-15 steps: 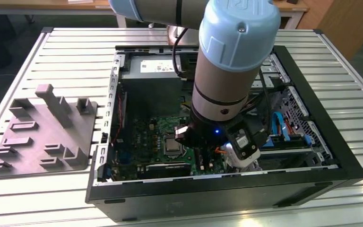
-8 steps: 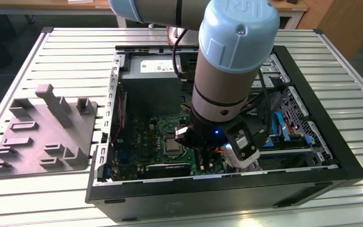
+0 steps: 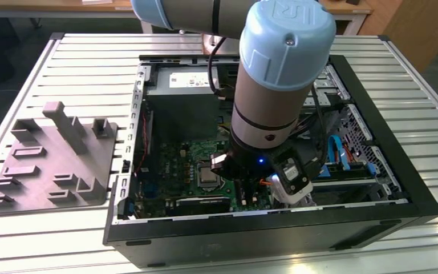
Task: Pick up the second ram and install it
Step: 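Press down the second ram until it locks into place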
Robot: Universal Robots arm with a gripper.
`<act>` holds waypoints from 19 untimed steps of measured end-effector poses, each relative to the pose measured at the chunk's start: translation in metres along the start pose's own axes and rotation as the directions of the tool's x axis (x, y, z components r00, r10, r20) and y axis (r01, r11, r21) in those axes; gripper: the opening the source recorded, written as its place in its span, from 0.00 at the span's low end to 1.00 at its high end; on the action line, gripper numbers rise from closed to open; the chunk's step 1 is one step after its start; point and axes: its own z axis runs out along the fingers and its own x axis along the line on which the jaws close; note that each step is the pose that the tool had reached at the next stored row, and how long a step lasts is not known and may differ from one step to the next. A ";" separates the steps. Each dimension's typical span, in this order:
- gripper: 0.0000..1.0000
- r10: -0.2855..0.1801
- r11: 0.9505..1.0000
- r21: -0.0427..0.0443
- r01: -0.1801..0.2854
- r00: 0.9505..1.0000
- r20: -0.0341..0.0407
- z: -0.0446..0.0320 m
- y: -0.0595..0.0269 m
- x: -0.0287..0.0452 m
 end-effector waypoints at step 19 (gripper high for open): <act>0.10 0.000 1.000 0.000 0.000 1.000 0.000 0.0058 -0.0003 0.0001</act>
